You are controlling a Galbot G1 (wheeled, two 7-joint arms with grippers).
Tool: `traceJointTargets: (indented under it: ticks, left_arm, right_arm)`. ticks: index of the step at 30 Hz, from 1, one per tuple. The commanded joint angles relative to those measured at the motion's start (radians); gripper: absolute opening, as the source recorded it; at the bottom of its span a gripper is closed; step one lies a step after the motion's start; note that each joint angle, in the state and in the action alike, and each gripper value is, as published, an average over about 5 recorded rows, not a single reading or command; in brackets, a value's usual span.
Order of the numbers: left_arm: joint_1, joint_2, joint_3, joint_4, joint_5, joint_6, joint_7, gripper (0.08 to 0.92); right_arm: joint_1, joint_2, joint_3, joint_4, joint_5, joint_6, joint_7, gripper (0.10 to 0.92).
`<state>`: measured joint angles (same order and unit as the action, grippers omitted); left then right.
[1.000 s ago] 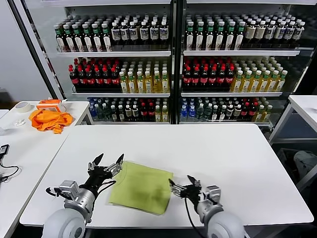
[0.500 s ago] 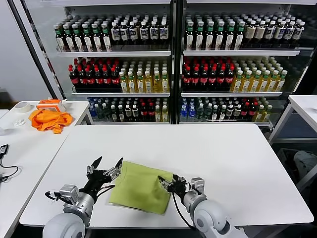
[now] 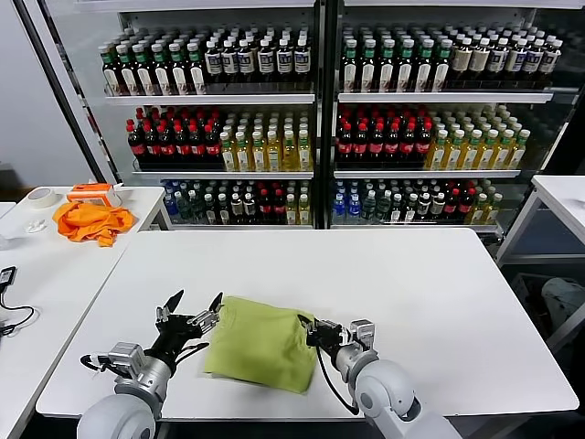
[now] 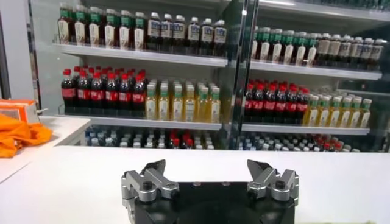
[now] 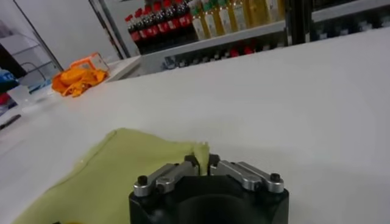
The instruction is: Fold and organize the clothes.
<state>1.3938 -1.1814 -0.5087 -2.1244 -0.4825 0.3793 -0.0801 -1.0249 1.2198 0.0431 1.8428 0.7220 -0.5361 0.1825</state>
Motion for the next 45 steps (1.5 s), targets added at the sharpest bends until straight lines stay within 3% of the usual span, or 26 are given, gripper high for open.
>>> traceJointTargets:
  ticks: [1, 11, 27, 35, 45]
  left_arm:
    - [0.002, 0.0, -0.001, 0.001, 0.013, -0.001, 0.003, 0.823]
    - [-0.006, 0.003, 0.001, 0.005, 0.016, -0.002, 0.004, 0.823]
    - [-0.004, -0.002, 0.013, 0.018, 0.026, -0.01, 0.008, 0.823]
    - [-0.01, -0.008, 0.01, 0.03, 0.033, -0.017, 0.01, 0.823]
    - [-0.039, 0.007, 0.017, 0.066, 0.073, -0.094, 0.064, 0.822]
  right_arm:
    - [0.019, -0.038, 0.04, 0.116, -0.022, -0.008, -0.012, 0.144]
    - [0.003, -0.101, 0.138, 0.177, -0.019, -0.032, -0.023, 0.125]
    - [0.161, -0.136, 0.141, -0.132, -0.208, 0.03, -0.428, 0.125]
    - [0.196, -0.116, 0.141, -0.18, -0.267, 0.044, -0.395, 0.131]
    - [0.086, -0.206, 0.304, -0.037, -0.231, 0.028, -0.292, 0.38]
